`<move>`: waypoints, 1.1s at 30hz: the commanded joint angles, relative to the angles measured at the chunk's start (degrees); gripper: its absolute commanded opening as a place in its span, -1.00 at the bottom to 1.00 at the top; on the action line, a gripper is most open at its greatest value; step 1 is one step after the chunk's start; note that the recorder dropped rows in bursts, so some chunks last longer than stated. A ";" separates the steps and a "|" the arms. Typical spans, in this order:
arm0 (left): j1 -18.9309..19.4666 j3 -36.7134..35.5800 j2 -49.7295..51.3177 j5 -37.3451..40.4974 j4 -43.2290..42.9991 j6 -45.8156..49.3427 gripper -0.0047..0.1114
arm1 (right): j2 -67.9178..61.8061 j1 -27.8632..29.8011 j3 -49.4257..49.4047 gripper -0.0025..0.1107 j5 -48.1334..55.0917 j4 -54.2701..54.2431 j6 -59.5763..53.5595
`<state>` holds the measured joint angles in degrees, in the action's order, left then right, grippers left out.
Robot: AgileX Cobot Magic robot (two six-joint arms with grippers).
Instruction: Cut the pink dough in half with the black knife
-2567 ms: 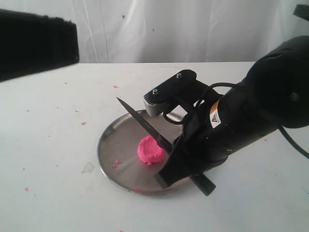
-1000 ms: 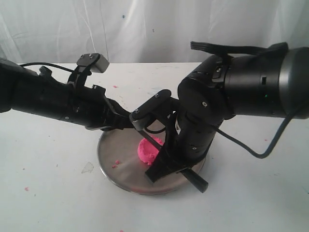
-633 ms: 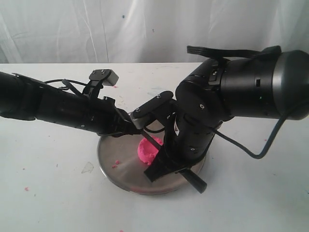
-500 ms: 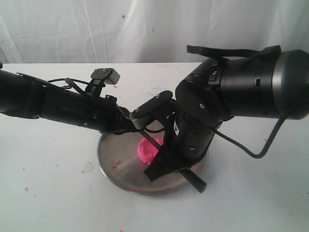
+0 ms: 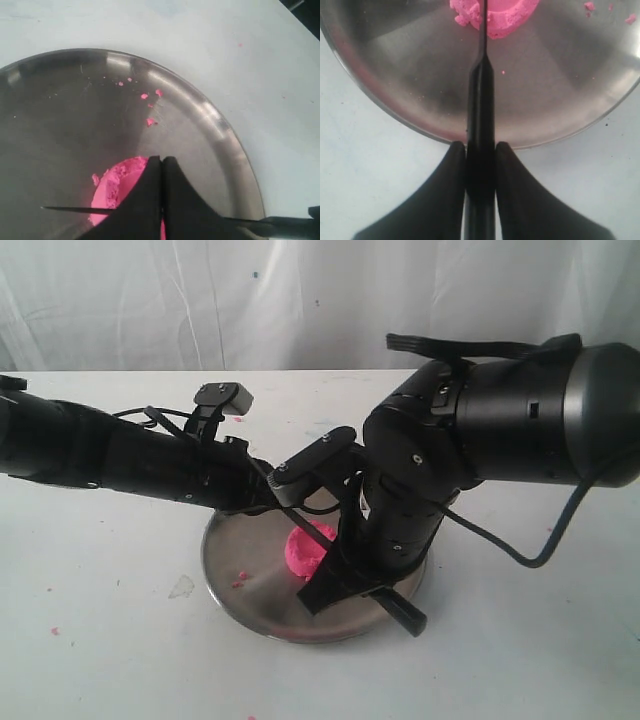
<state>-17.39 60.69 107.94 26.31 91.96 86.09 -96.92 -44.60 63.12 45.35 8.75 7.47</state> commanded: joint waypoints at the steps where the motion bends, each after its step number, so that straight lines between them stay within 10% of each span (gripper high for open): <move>1: 0.25 0.11 1.34 1.36 5.89 5.73 -0.92 | 0.06 0.10 0.24 -0.96 -0.96 0.31 0.41; 33: 0.25 2.69 7.97 0.04 7.99 11.48 -0.92 | -4.94 0.10 0.11 -0.96 -2.63 4.77 3.34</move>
<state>-17.26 63.16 117.25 27.90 98.69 96.79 -101.23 -44.60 63.14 43.66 12.91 10.45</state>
